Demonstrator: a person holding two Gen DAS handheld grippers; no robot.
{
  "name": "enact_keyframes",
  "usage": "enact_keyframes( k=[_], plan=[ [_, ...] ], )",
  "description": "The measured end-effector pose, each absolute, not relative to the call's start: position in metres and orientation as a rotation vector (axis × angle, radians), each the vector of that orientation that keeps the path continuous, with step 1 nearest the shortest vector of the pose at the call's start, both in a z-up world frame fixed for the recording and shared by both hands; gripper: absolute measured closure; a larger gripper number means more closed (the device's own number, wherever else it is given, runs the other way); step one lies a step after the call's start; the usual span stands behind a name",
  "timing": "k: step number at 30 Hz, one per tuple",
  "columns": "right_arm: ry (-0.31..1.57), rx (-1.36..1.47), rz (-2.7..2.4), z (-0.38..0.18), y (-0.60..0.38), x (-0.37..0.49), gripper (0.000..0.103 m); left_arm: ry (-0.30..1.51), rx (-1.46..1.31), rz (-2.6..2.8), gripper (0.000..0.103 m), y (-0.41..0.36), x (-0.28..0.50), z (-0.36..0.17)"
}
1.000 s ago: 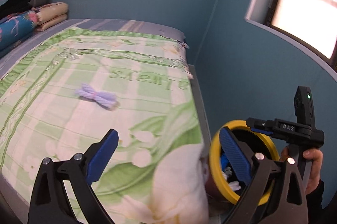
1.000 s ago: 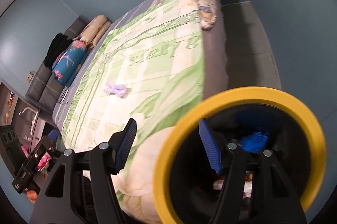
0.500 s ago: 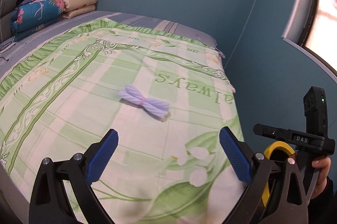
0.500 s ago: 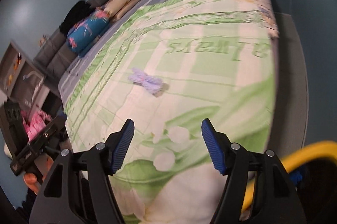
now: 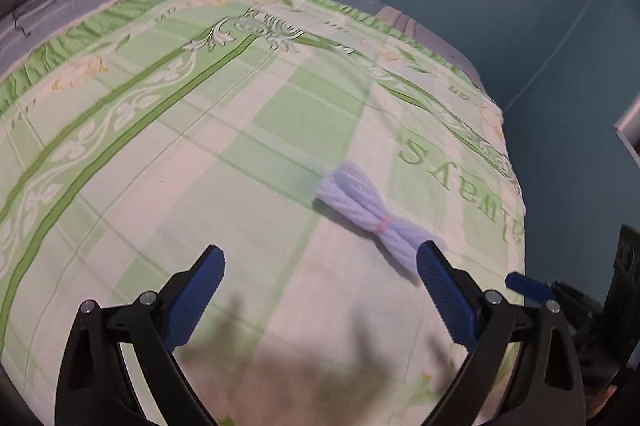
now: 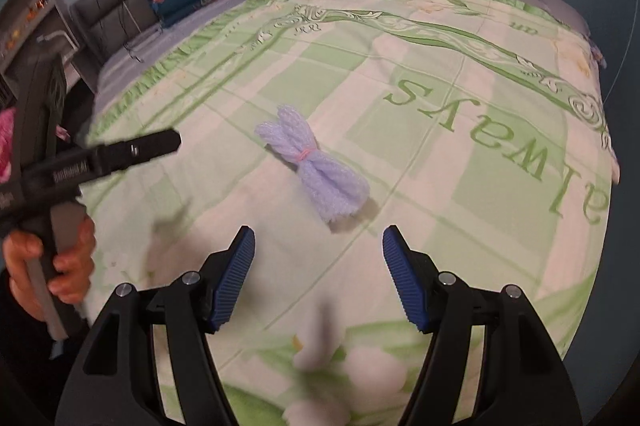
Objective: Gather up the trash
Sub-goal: 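Move both tools back over the lavender mesh net on the bed, then grasp the lavender mesh net with the left gripper while the right grasps its other end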
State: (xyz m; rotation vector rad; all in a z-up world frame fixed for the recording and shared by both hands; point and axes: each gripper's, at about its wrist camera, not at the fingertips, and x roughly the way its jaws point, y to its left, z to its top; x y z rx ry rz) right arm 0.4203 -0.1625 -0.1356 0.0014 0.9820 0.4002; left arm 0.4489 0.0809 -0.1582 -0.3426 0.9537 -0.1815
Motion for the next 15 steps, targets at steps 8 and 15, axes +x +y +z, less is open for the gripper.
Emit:
enact_keyframes(
  k=[8, 15],
  plan=[
    [1.009, -0.113, 0.357, -0.176, -0.153, 0.47, 0.035, 1.032, -0.38, -0.193, 0.01, 0.071, 0.508, -0.193],
    [1.042, -0.106, 0.392, -0.199, -0.147, 0.502, 0.035, 1.111, -0.48, -0.229, 0.01, 0.068, 0.546, -0.23]
  ],
)
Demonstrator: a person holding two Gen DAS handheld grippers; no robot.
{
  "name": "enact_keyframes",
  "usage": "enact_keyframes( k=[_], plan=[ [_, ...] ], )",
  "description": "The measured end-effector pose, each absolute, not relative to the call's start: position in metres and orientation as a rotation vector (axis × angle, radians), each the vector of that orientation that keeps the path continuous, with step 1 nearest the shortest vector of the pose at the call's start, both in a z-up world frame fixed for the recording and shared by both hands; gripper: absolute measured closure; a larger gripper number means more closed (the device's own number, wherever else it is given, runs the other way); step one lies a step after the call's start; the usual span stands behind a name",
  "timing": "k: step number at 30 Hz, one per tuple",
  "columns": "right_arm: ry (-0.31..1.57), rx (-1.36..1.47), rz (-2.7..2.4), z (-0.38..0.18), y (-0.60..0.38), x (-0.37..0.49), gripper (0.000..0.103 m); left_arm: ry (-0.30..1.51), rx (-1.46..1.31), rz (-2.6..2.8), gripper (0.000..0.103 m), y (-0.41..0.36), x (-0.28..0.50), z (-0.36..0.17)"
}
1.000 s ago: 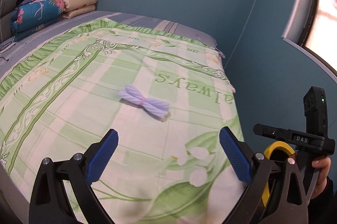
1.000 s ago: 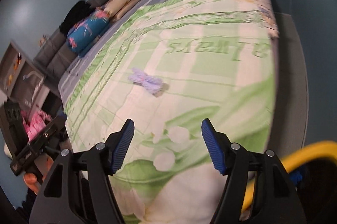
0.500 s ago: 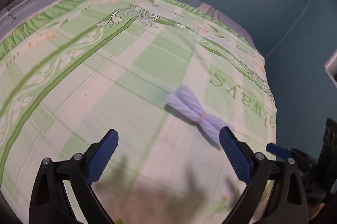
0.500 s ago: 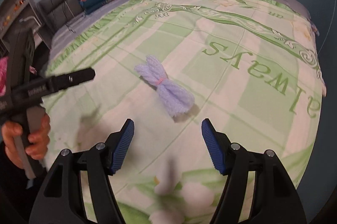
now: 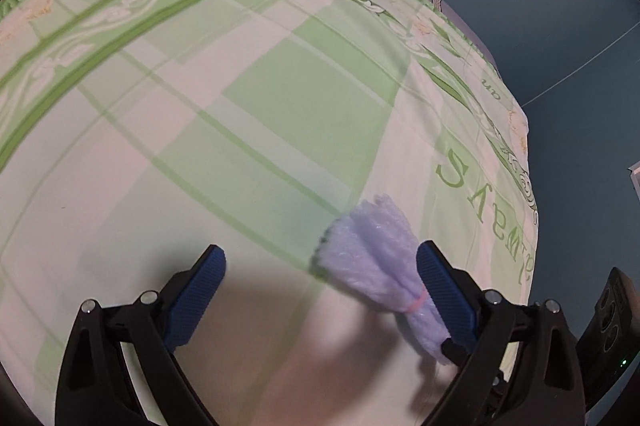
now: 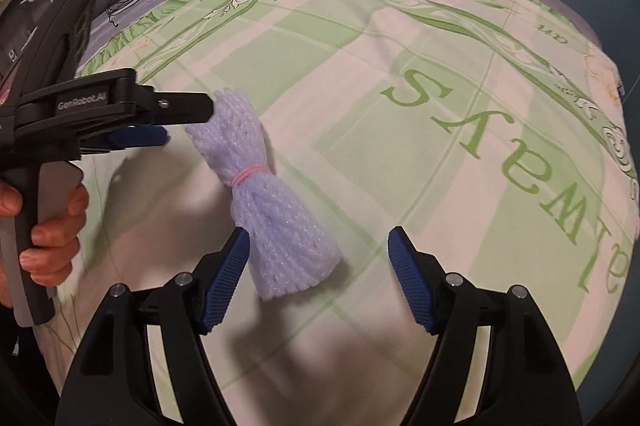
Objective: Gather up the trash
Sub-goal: 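Grasp the lavender mesh net with the left gripper while the right grasps its other end, then lift the lavender mesh net and carry it over the bin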
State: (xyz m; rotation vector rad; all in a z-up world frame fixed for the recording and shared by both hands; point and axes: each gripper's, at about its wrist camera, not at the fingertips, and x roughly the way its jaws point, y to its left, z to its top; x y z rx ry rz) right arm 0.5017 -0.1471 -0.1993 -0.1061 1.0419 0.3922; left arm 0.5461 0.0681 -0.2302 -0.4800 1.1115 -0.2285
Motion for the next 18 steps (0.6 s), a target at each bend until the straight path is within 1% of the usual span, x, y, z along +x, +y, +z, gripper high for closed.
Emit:
enact_keyframes(
  k=[2, 4, 5, 6, 7, 8, 9, 10, 11, 12, 13, 15, 16, 18],
  plan=[
    [1.057, -0.1, 0.399, -0.204, -0.145, 0.507, 0.037, 1.116, -0.5, -0.25, 0.011, 0.065, 0.551, -0.236],
    [1.074, -0.086, 0.416, -0.208, -0.144, 0.51, 0.044, 1.109, -0.498, -0.266, 0.011, 0.063, 0.551, -0.236],
    [1.088, -0.076, 0.425, -0.209, -0.142, 0.511, 0.045, 1.107, -0.501, -0.285, 0.013, 0.061, 0.551, -0.235],
    [1.093, -0.073, 0.431, -0.21, -0.141, 0.511, 0.048, 1.108, -0.505, -0.31, 0.02, 0.059, 0.55, -0.234],
    [1.093, -0.073, 0.437, -0.211, -0.139, 0.511, 0.049, 1.111, -0.5, -0.333, 0.023, 0.055, 0.548, -0.234],
    [1.093, -0.078, 0.442, -0.211, -0.137, 0.511, 0.051, 1.115, -0.487, -0.338, 0.03, 0.053, 0.547, -0.234],
    [1.097, -0.079, 0.447, -0.212, -0.136, 0.511, 0.055, 1.117, -0.463, -0.327, 0.036, 0.05, 0.545, -0.235],
    [1.103, -0.076, 0.455, -0.213, -0.135, 0.511, 0.061, 1.114, -0.449, -0.317, 0.039, 0.05, 0.543, -0.236],
    [1.109, -0.068, 0.462, -0.214, -0.133, 0.511, 0.064, 1.114, -0.448, -0.315, 0.047, 0.051, 0.542, -0.237],
    [1.113, -0.065, 0.469, -0.214, -0.132, 0.511, 0.068, 1.113, -0.464, -0.324, 0.053, 0.052, 0.542, -0.238],
    [1.119, -0.066, 0.476, -0.215, -0.13, 0.512, 0.07, 1.119, -0.491, -0.341, 0.063, 0.054, 0.542, -0.239],
    [1.126, -0.065, 0.482, -0.215, -0.128, 0.513, 0.075, 1.124, -0.519, -0.349, 0.072, 0.055, 0.541, -0.239],
    [1.131, -0.055, 0.488, -0.215, -0.128, 0.513, 0.082, 1.122, -0.523, -0.357, 0.075, 0.054, 0.541, -0.239],
    [1.14, -0.026, 0.503, -0.212, -0.129, 0.514, 0.089, 1.116, -0.528, -0.363, 0.08, 0.053, 0.541, -0.236]
  ],
)
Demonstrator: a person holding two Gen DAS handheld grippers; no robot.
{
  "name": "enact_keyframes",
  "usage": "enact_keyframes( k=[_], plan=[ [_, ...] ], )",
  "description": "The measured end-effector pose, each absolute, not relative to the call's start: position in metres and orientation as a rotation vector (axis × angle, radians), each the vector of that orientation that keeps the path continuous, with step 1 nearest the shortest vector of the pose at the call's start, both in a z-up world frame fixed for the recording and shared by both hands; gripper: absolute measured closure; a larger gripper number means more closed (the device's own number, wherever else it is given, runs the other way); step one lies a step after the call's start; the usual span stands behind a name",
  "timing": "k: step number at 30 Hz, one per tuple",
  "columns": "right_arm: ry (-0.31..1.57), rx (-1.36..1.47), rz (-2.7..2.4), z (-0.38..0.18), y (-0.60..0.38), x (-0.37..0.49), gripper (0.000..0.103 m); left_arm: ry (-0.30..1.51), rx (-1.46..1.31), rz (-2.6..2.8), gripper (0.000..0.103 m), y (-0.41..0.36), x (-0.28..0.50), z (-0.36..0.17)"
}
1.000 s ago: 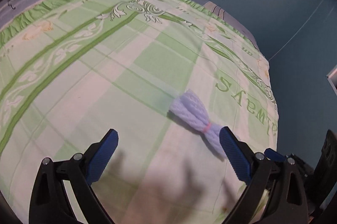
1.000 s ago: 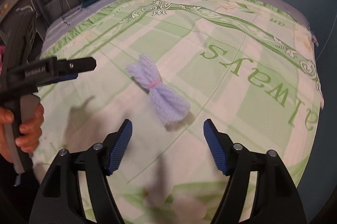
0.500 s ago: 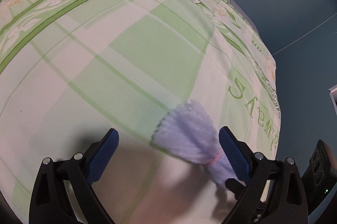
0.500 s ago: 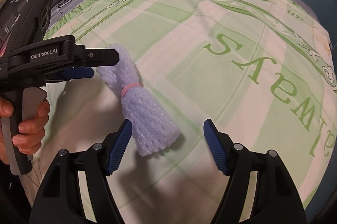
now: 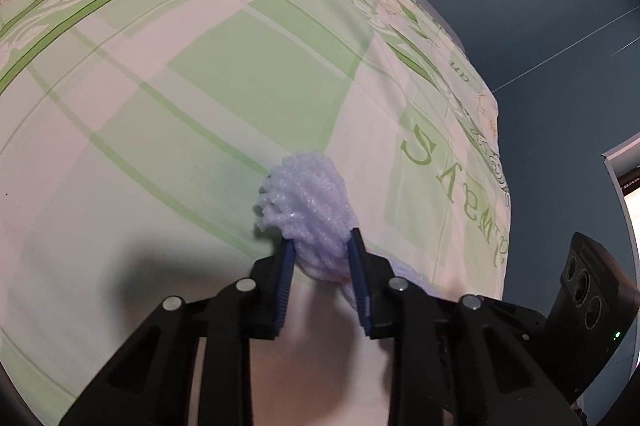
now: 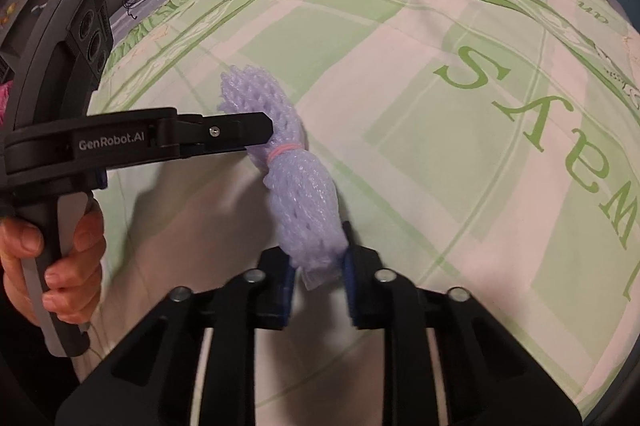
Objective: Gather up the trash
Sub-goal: 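Lift the lavender mesh net and carry it over the bin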
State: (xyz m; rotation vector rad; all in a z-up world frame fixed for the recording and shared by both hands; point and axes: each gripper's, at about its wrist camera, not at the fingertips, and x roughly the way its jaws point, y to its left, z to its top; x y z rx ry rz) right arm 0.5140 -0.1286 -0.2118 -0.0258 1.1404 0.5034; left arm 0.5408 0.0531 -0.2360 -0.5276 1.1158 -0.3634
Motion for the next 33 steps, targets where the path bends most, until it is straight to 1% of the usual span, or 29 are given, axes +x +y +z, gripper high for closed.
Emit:
enact_keyframes(
  k=[5, 10, 20, 33],
  plan=[
    [1.135, 0.002, 0.539, -0.199, -0.13, 0.506, 0.091, 1.089, -0.539, -0.392, 0.083, 0.056, 0.536, -0.224],
    [1.114, 0.008, 0.55, -0.178, -0.132, 0.486, 0.091, 1.063, -0.551, -0.436, 0.084, 0.057, 0.52, -0.206],
    [1.052, 0.028, 0.559, -0.13, -0.154, 0.415, 0.091, 1.014, -0.519, -0.523, 0.084, 0.039, 0.466, -0.164],
    [0.97, 0.101, 0.478, -0.087, -0.22, 0.309, 0.091, 0.929, -0.349, -0.64, 0.084, -0.033, 0.374, -0.105]
  ],
)
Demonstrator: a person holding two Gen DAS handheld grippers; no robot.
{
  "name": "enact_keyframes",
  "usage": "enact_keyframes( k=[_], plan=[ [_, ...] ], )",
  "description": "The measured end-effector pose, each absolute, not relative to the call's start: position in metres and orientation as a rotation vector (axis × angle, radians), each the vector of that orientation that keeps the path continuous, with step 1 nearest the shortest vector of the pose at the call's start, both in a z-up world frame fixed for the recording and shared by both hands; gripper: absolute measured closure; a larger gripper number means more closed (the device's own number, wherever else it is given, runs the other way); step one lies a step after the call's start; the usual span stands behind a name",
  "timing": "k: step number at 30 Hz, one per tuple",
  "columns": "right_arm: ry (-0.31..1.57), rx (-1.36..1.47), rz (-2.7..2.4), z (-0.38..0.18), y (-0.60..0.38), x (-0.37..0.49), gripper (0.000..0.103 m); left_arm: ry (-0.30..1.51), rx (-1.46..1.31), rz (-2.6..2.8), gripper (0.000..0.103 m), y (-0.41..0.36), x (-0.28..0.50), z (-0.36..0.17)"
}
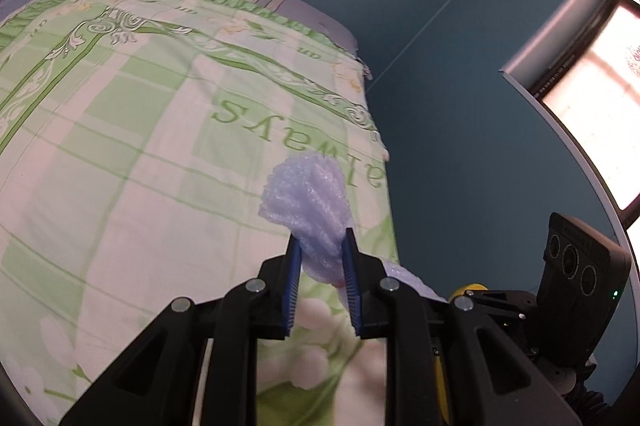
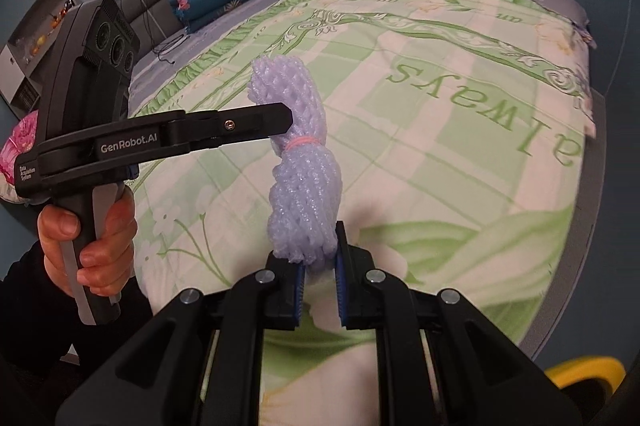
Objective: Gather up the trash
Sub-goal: 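Lift the lavender mesh net and carry it over the bin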
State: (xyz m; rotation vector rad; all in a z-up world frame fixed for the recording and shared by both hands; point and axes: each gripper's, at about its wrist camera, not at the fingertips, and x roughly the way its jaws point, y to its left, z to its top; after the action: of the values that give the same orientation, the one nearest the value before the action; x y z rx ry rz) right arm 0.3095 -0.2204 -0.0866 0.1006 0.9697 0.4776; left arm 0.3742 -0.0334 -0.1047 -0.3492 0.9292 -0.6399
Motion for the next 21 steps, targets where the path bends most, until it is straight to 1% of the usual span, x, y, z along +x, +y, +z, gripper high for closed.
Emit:
enact_keyframes(
  k=[14, 21],
  plan=[
    [0.868, 0.186, 0.34, -0.04, -0.303, 0.183, 0.091, 0.794, -0.21, -0.809, 0.084, -0.113, 0.262, -0.047],
    [0.849, 0.265, 0.263, -0.038, -0.335, 0.132, 0.091, 0.752, -0.124, -0.882, 0.084, -0.156, 0.212, -0.033]
  ],
)
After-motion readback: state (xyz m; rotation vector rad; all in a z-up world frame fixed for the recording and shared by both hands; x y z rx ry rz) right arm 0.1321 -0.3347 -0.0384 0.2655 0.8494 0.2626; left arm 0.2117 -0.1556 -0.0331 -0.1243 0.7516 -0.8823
